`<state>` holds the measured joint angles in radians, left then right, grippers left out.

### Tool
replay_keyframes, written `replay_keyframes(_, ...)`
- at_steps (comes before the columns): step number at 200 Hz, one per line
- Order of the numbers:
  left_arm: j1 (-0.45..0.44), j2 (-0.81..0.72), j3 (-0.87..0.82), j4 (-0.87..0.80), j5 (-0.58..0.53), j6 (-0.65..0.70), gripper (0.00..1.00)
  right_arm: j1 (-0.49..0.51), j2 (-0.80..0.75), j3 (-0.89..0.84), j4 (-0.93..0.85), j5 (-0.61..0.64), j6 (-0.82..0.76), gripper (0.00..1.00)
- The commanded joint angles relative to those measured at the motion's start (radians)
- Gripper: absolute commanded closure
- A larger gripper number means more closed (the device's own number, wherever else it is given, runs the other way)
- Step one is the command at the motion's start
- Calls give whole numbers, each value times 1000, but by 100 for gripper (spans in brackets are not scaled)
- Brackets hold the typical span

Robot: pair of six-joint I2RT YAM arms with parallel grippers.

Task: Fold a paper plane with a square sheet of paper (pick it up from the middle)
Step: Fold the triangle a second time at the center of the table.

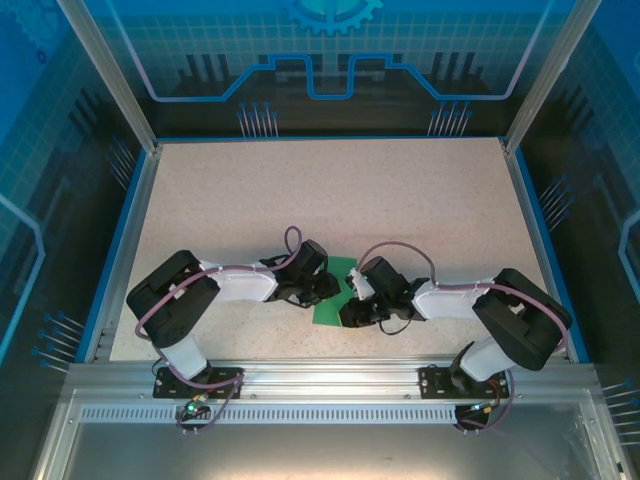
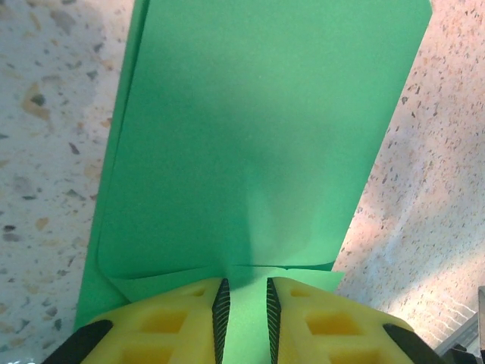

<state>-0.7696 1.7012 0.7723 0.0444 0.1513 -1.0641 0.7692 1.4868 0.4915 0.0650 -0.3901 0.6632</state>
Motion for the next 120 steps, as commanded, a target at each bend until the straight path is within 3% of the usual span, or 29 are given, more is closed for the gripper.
replay_keyframes(1,4,24,-4,-74,-32,21,74,-10,-21,-57,-130,-11,16,82)
replay_keyframes(85,3,24,-6,-74,-32,25,74,-53,-98,-126,-183,-24,29,80)
replay_keyframes(120,4,24,-5,-67,-27,22,74,-58,-174,-70,-243,-32,19,80)
